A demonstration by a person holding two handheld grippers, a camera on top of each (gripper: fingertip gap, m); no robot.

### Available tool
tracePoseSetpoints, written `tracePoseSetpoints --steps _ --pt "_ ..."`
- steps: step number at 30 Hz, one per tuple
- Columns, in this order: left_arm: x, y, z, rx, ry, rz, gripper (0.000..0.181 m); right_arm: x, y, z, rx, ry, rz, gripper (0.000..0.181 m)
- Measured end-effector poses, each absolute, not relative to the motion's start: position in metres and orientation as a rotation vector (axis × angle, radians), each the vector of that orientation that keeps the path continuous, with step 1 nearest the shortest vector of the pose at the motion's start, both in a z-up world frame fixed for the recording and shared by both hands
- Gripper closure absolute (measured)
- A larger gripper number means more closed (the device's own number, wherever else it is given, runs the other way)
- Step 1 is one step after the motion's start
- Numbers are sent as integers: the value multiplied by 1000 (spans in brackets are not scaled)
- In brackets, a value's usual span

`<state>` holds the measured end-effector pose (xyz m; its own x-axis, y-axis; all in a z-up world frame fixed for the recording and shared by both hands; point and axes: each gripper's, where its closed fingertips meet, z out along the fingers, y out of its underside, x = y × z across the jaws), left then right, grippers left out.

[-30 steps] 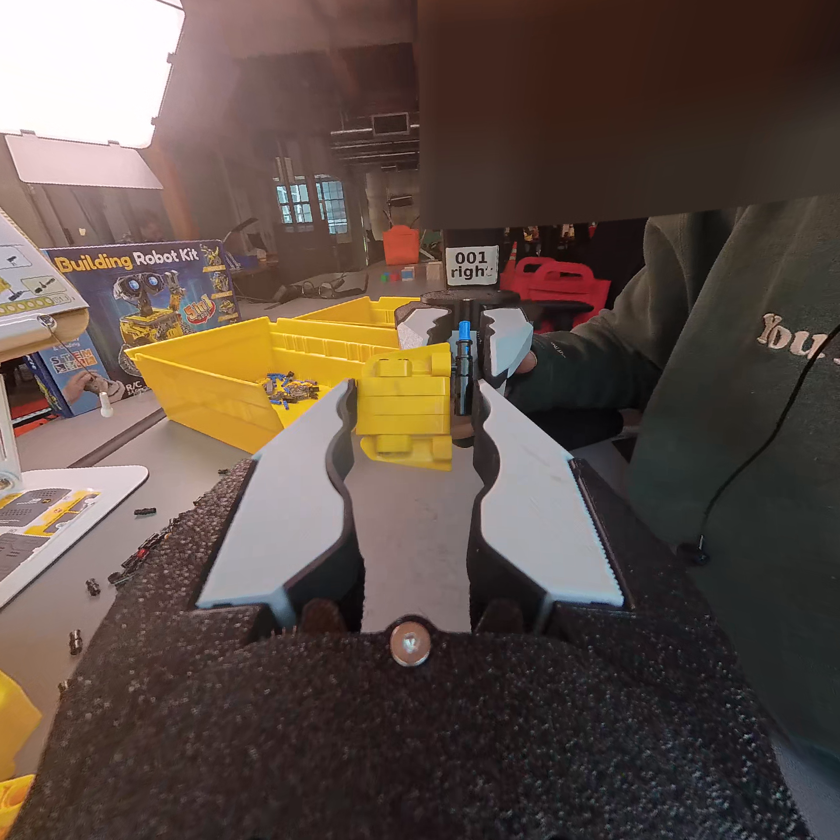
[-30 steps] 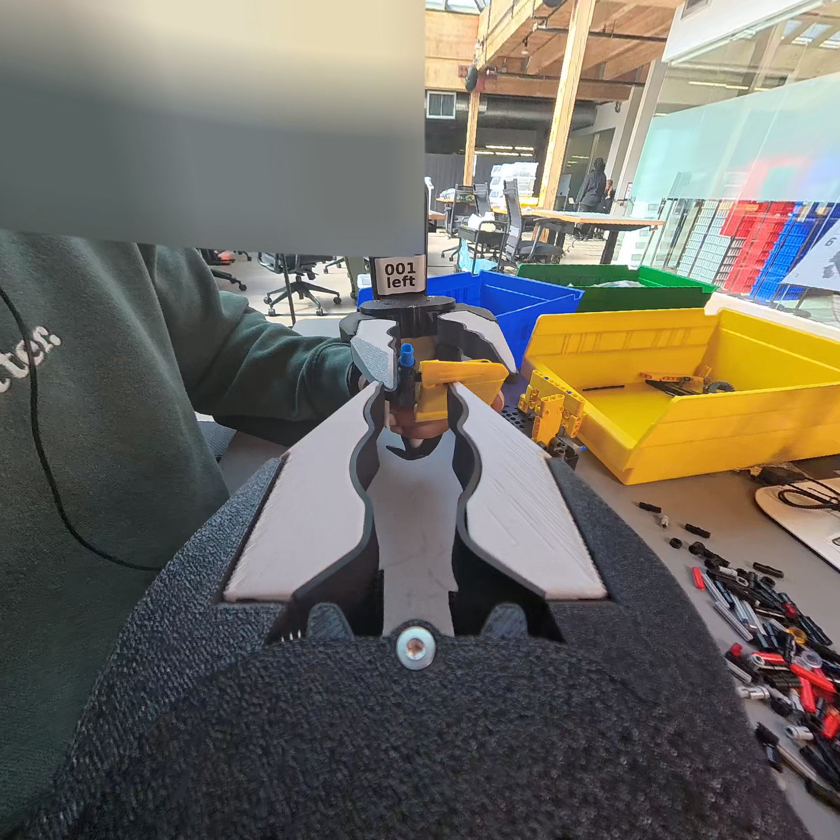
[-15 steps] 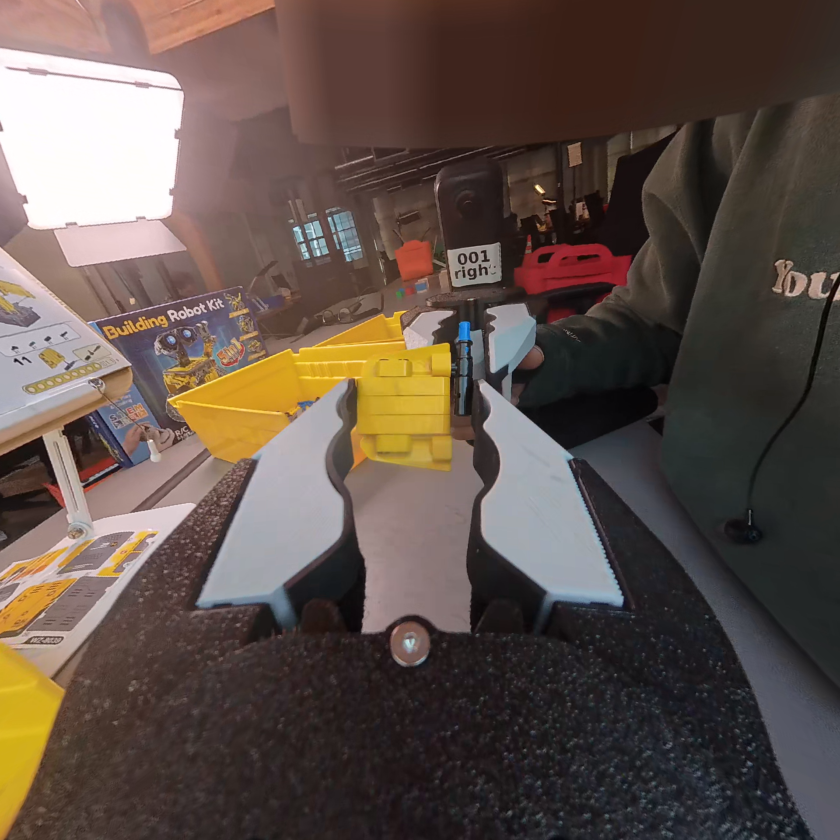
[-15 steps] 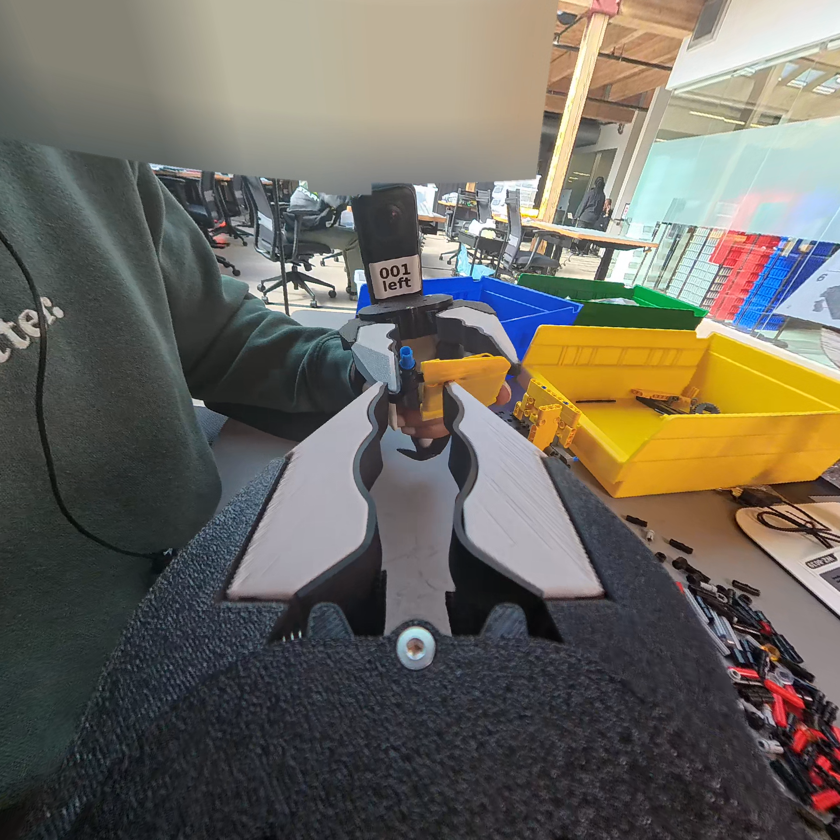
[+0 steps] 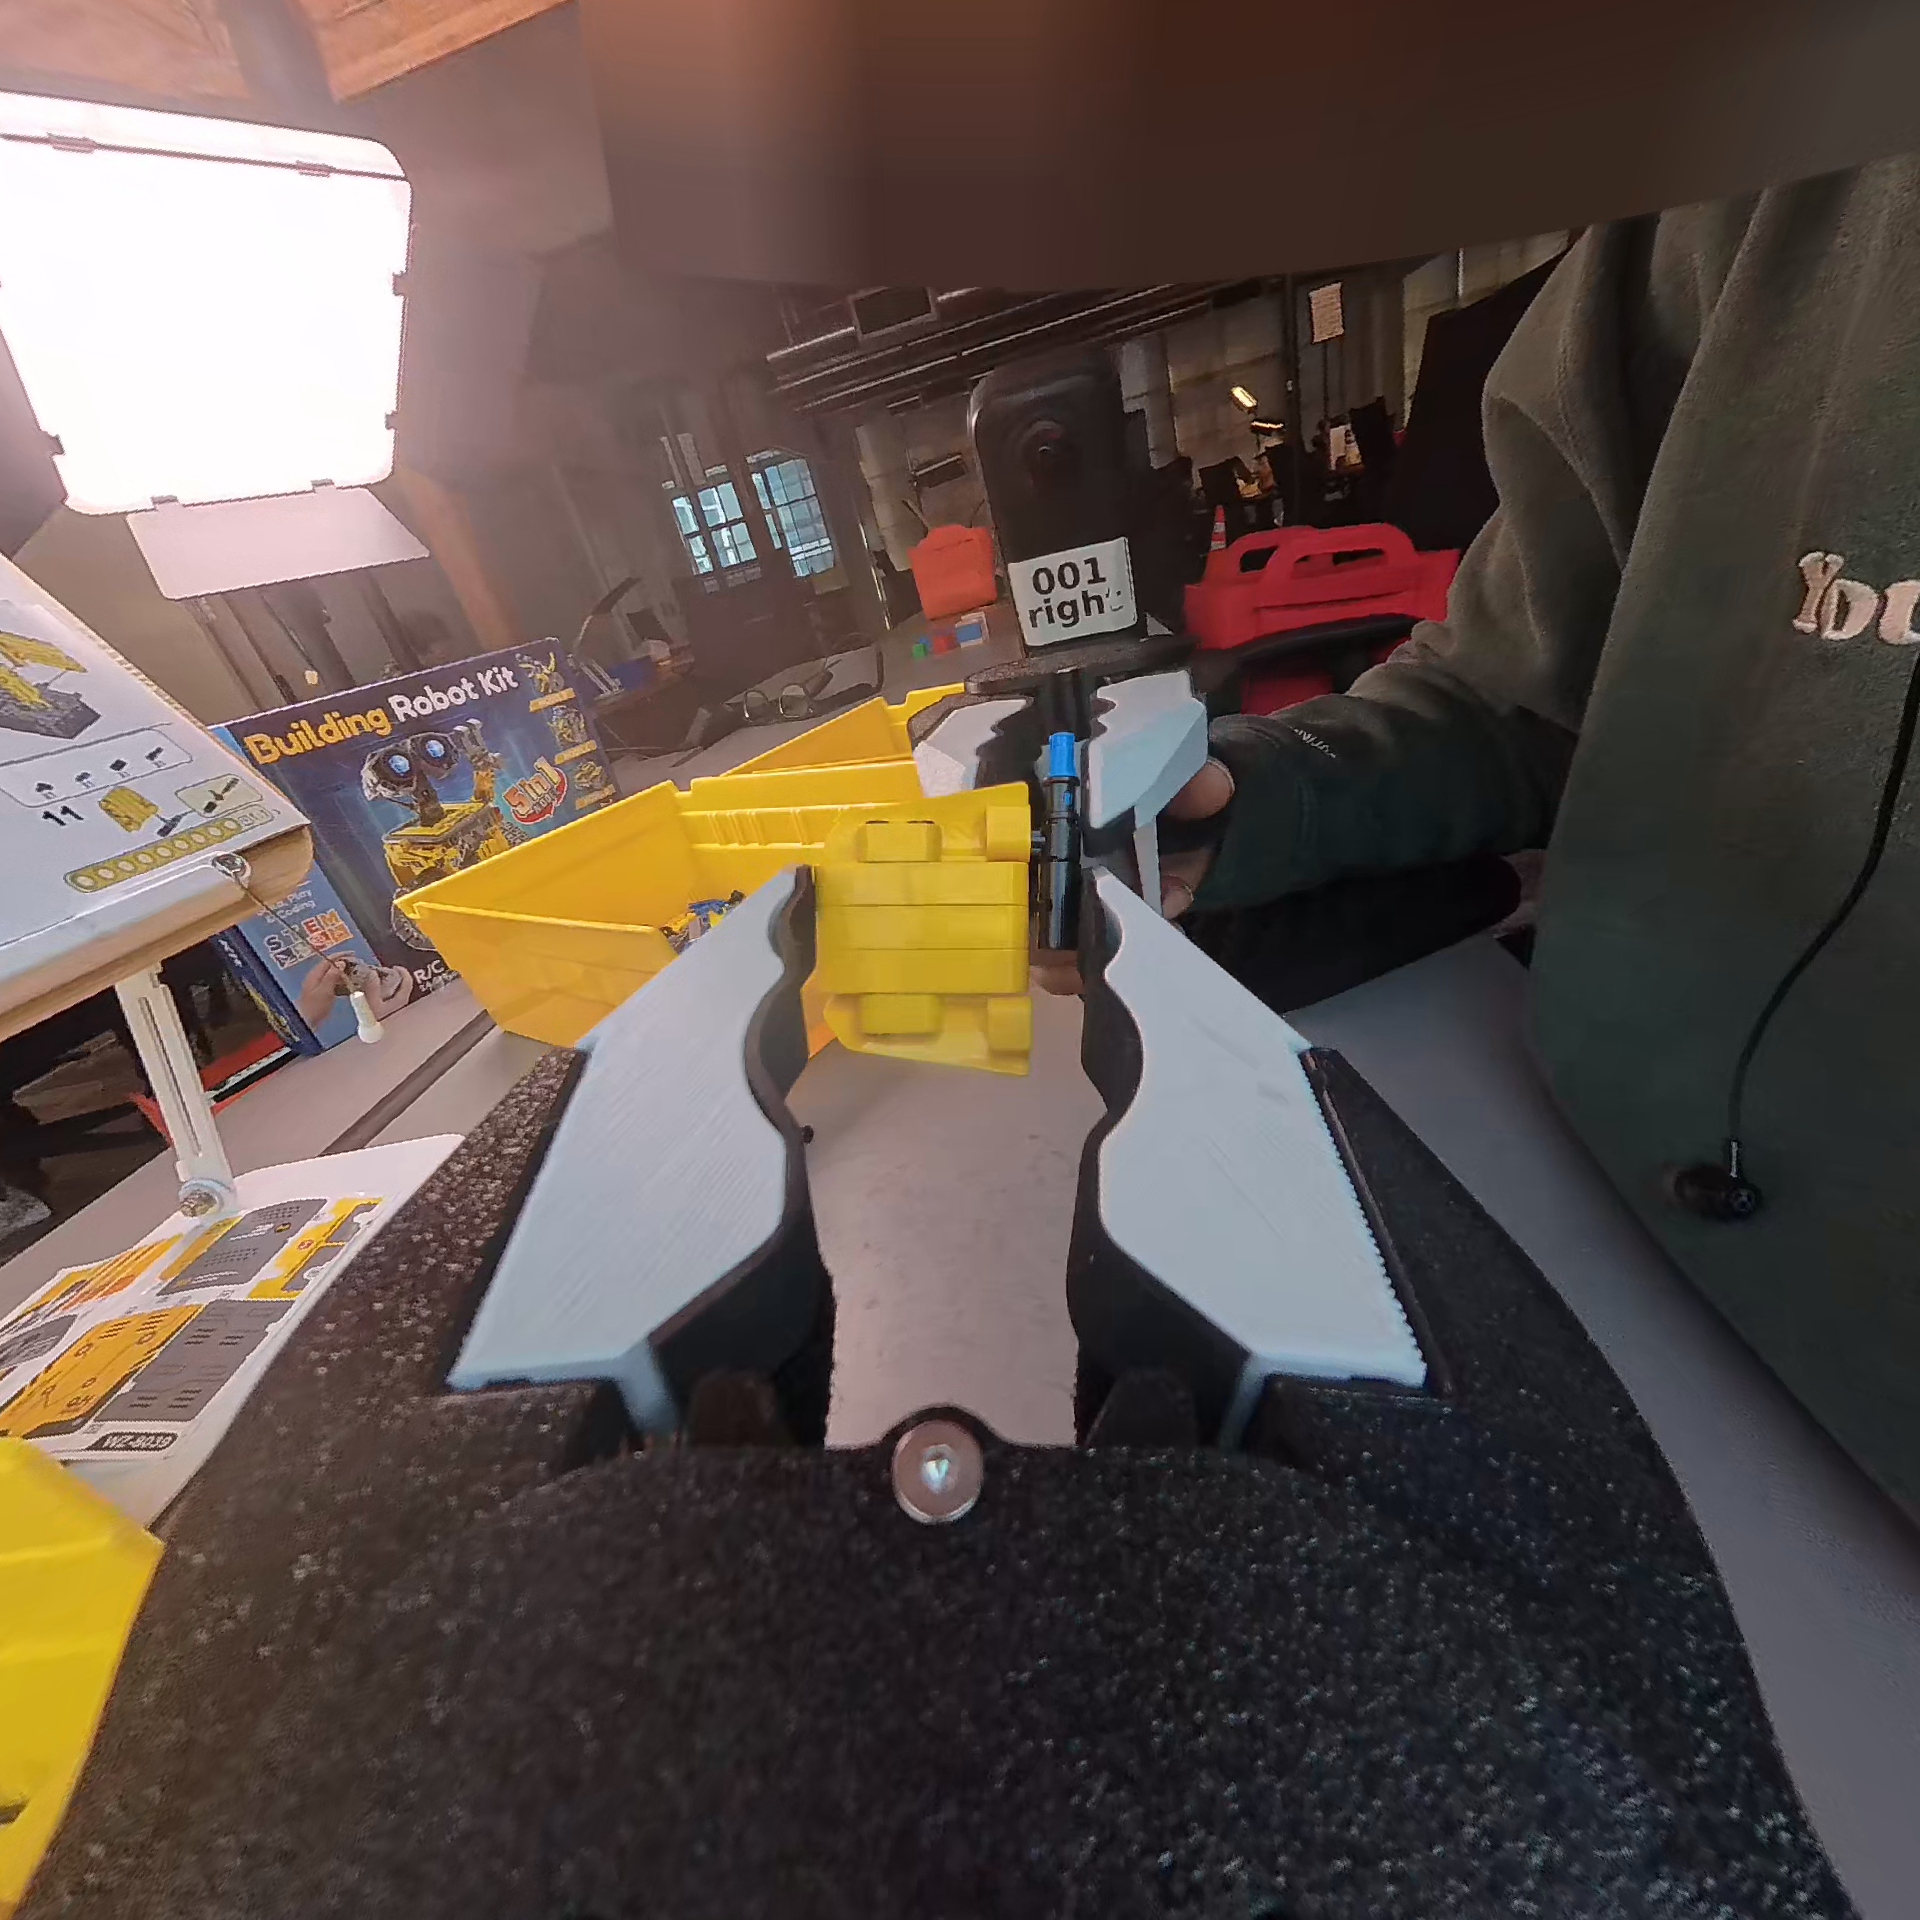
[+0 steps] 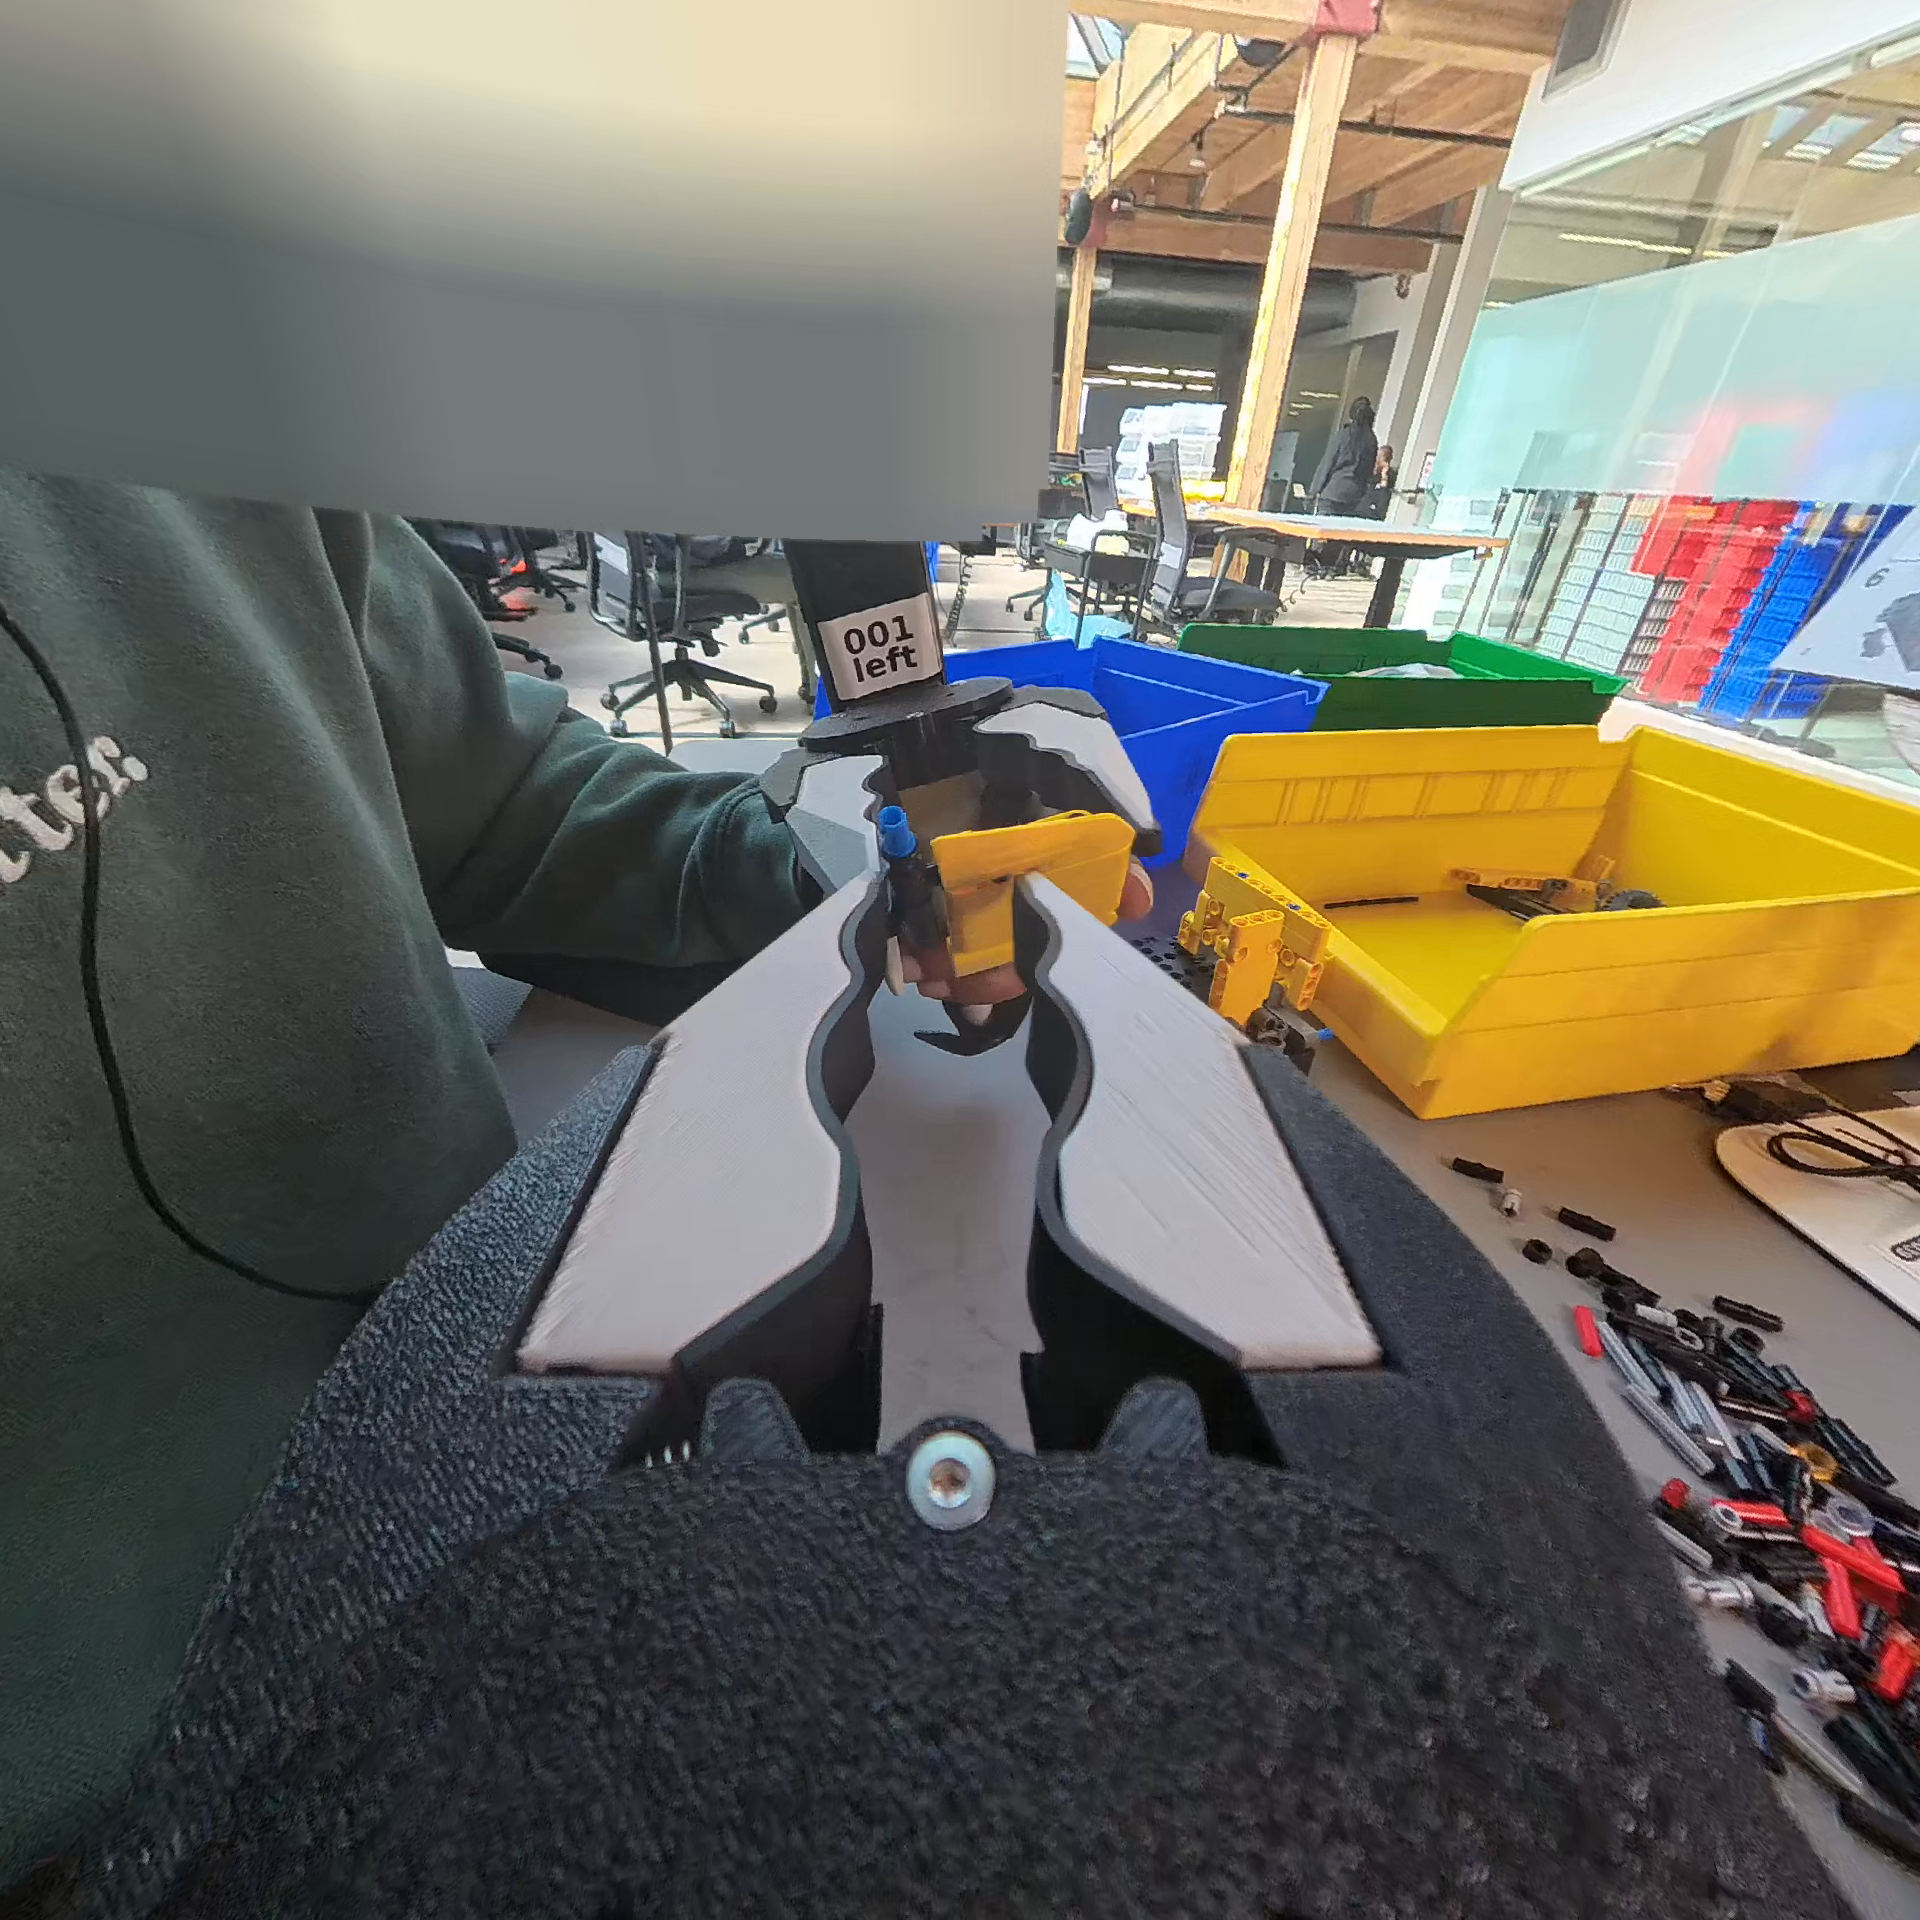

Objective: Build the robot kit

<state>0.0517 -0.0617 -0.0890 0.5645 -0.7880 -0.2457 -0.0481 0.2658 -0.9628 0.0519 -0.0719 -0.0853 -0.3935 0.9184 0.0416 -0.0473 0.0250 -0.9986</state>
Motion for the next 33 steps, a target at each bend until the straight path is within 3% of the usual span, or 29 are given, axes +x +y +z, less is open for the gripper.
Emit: tracePoseSetpoints --steps 6,33 --pt "59 -65 -93 -1225 896 -600 132 49 -73 -90 -942 -1509 1458 126" --pt "63 -72 -101 -1372 966 -577 134 51 -76 -96 -910 -1519 1495 141"
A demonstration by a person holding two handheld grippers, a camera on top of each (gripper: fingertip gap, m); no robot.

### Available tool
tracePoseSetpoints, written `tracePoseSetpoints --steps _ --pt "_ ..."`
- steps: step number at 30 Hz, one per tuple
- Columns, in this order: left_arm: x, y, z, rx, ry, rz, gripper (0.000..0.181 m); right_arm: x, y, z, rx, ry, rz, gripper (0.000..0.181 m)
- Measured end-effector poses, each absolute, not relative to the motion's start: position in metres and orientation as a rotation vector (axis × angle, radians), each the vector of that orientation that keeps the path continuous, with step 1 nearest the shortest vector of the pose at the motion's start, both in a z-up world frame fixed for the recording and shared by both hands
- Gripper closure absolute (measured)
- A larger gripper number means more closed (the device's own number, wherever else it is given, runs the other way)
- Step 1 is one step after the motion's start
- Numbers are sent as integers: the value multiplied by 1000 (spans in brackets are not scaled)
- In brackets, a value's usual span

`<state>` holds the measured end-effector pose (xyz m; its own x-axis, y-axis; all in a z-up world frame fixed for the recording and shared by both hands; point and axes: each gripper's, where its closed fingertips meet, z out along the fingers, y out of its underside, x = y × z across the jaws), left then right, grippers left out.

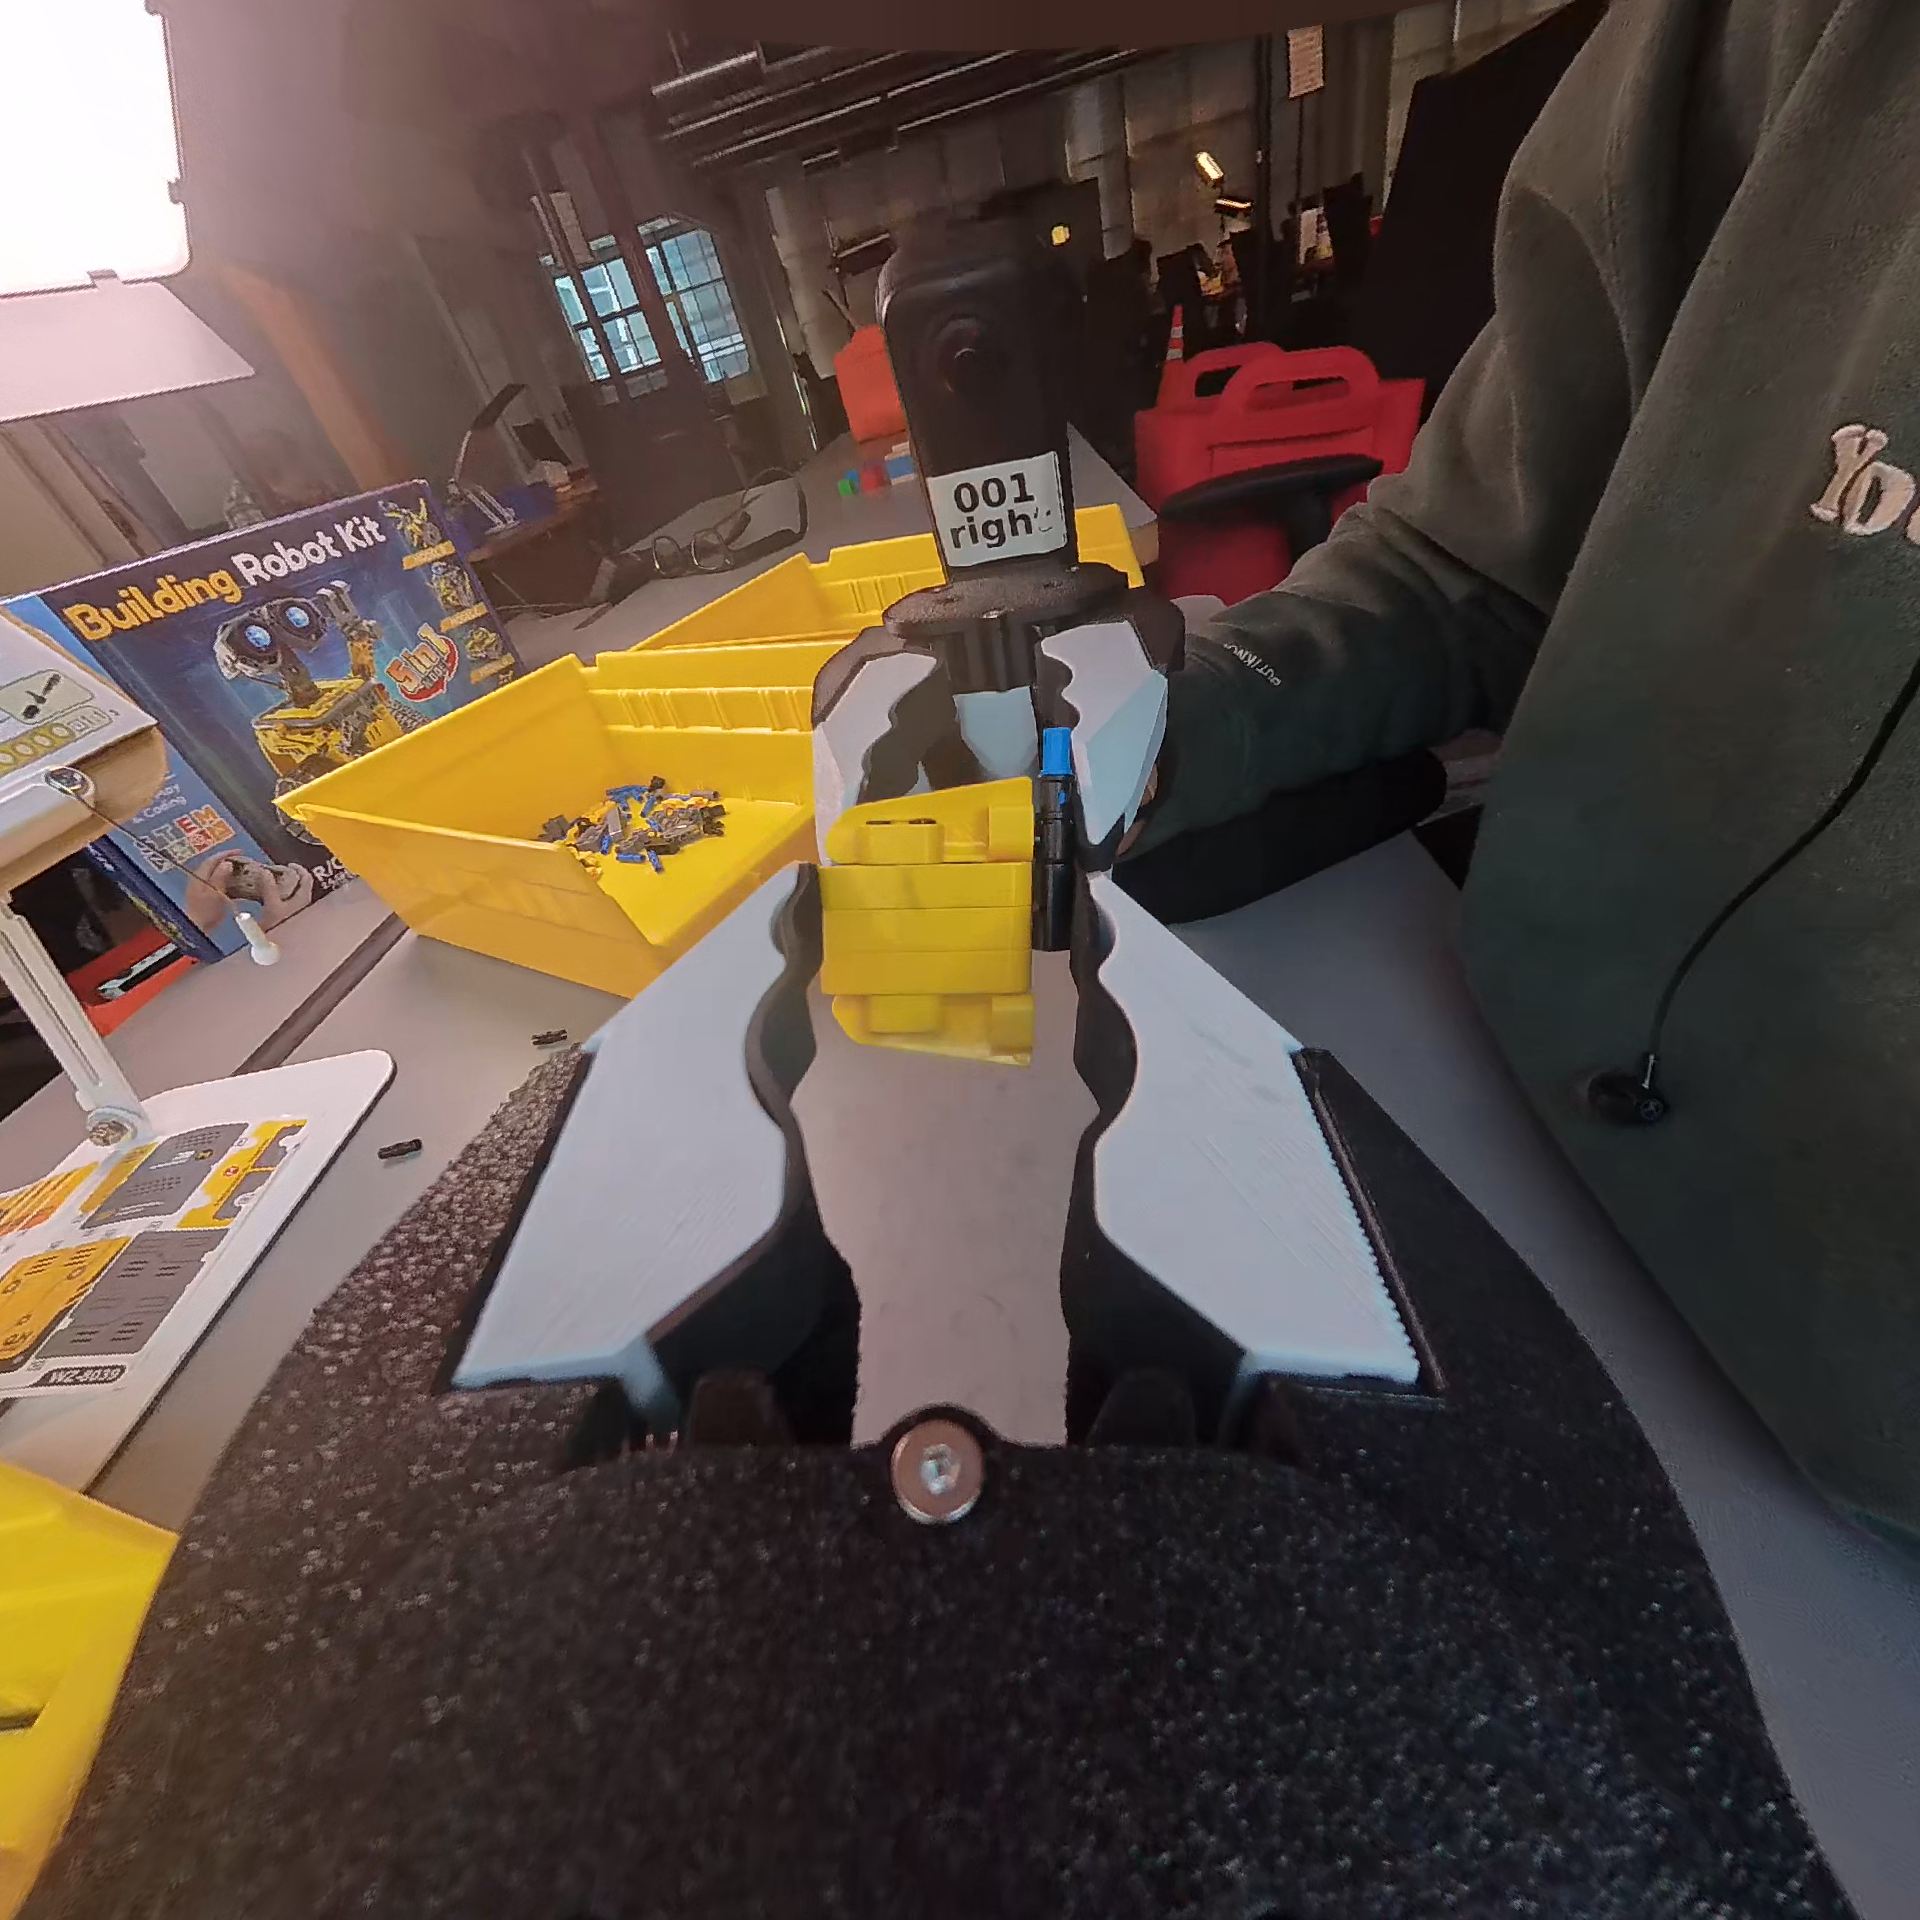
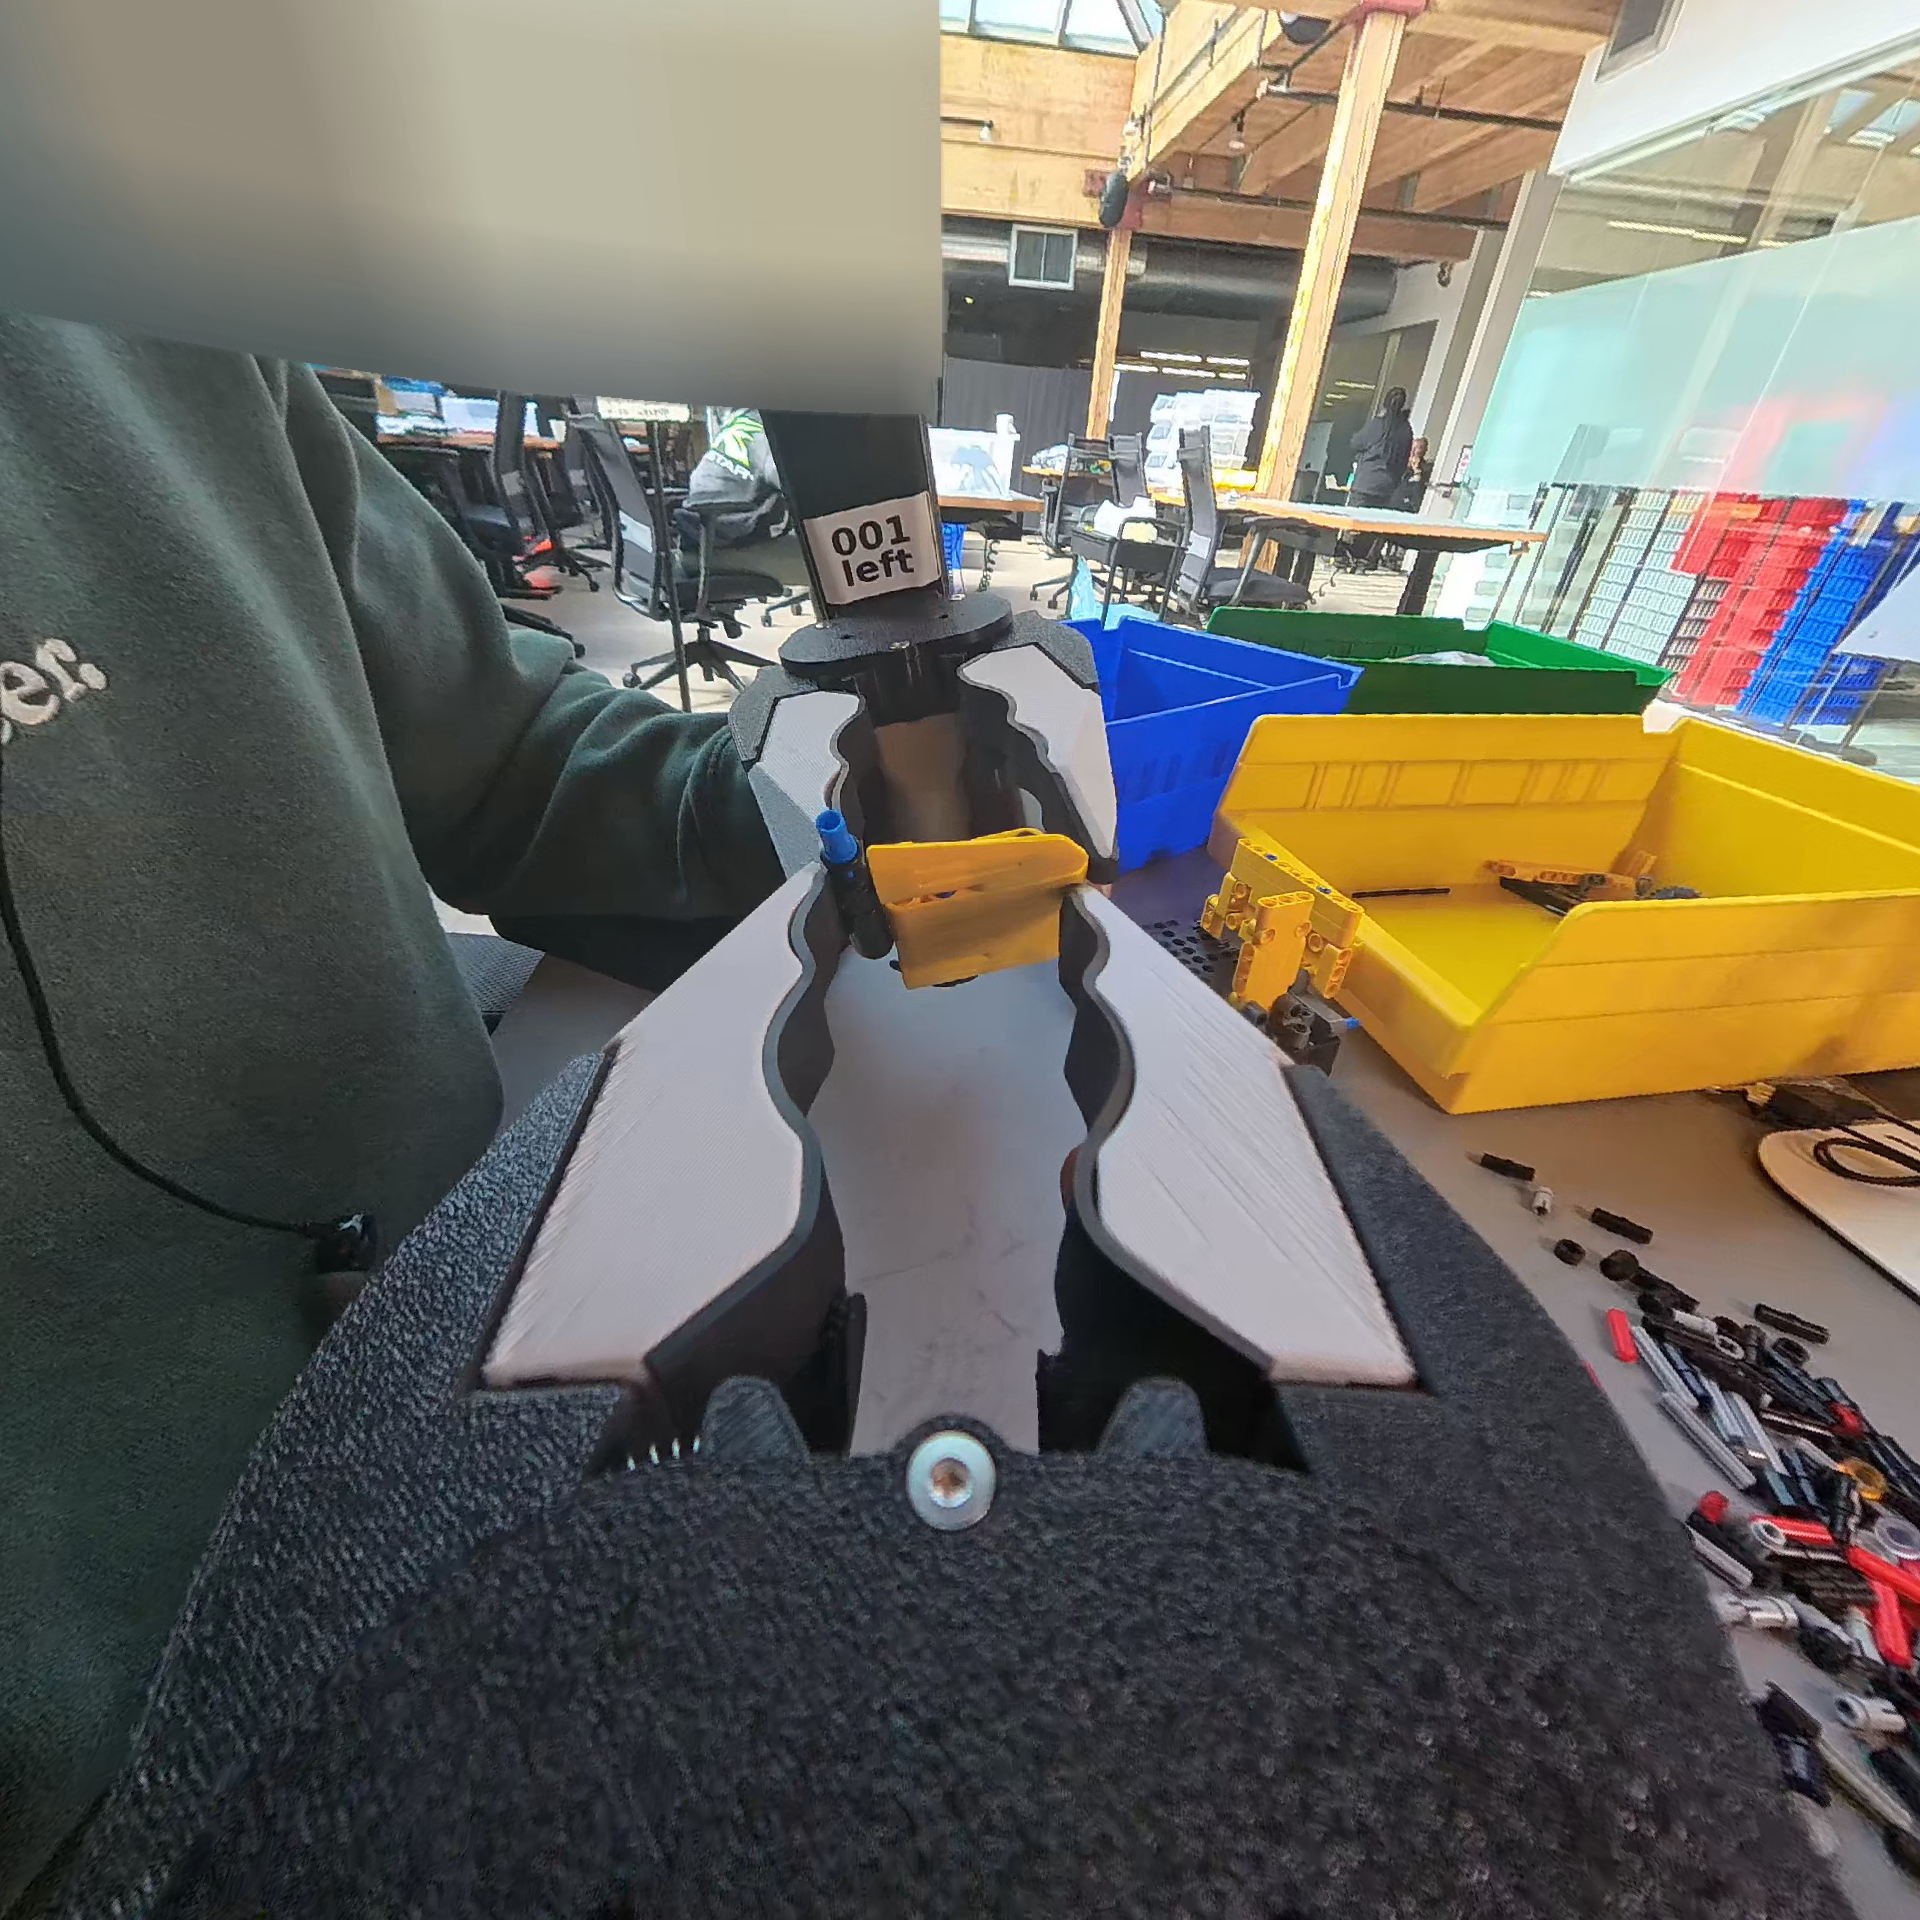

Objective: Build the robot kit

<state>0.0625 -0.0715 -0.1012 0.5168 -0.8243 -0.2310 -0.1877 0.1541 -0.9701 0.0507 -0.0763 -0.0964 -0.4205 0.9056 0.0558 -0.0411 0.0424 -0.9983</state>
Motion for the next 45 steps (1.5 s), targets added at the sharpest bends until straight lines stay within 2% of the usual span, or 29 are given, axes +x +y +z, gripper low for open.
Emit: tracePoseSetpoints --steps 1,3,15,22,29,32,35,38,41,45 --pt "61 -70 -101 -1374 966 -560 135 52 -79 -98 -902 -1537 1502 152" --pt "61 -71 -102 -1376 977 -552 135 53 -83 -100 -890 -1547 1525 160" --pt "55 -61 -108 -1409 995 -443 134 49 -73 -106 -958 -1556 1532 154" --pt "31 -30 -132 -1486 985 -30 134 35 -52 -129 -1229 -1532 1464 155" --pt "26 -23 -136 -1448 1026 203 134 28 -35 -142 -1426 -1428 1512 173" --pt "28 -26 -132 -1459 970 39 132 31 -35 -140 -1432 -1432 1571 174" --pt "27 -32 -118 -1501 788 -395 121 38 -33 -132 -1412 -1436 1643 174" --pt "23 -34 -113 -1546 621 -785 119 44 -36 -121 -1371 -1420 1752 174" --pt "34 -41 -114 -1556 576 -1030 131 44 -42 -124 -1359 -1450 1759 174" --pt "43 -44 -122 -1590 593 -1057 168 42 -47 -130 -1350 -1484 1729 175"
